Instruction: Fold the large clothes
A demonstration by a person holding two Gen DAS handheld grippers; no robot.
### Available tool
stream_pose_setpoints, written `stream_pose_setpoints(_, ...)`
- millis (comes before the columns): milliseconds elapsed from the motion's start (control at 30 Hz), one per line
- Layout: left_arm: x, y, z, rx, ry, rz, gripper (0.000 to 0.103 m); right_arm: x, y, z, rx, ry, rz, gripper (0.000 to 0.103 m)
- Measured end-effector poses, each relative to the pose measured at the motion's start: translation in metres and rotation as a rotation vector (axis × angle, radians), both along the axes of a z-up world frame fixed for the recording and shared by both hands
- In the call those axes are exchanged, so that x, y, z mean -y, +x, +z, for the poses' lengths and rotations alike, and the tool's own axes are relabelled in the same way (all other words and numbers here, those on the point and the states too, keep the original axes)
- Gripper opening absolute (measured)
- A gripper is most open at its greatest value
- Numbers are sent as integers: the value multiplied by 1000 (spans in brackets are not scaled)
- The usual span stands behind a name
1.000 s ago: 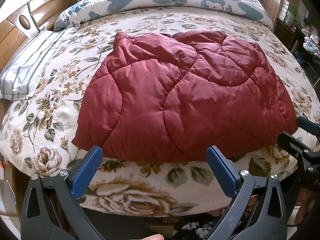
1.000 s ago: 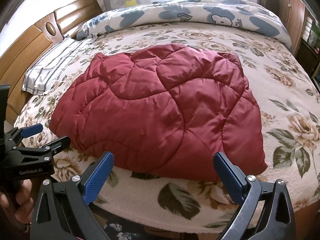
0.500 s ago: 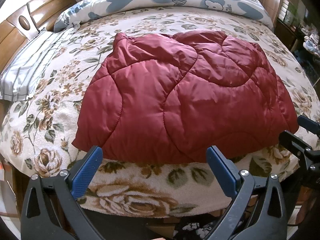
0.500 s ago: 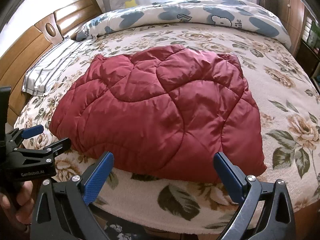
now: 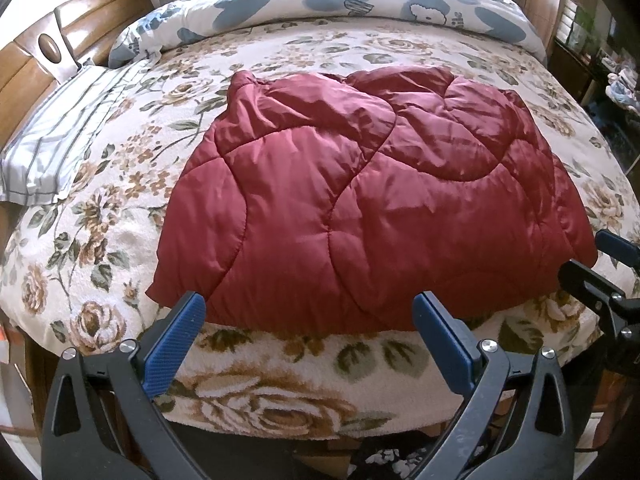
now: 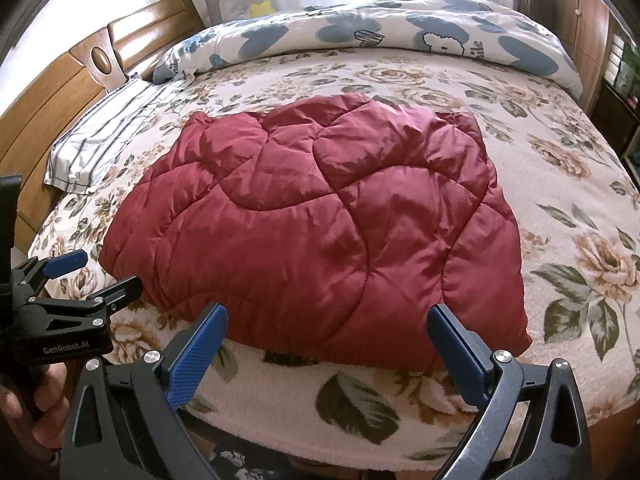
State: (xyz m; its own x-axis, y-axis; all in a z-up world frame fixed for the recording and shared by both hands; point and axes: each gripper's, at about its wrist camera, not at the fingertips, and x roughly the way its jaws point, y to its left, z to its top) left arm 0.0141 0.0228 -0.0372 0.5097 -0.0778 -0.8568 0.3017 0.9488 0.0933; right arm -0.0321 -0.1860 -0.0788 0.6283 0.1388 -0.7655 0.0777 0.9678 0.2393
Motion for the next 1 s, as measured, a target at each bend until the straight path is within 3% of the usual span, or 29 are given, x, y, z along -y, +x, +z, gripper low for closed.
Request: stream_pose_setpoints(1000,2,5,4,20,7,-1,103,1,7,8,11,-4,-2,101)
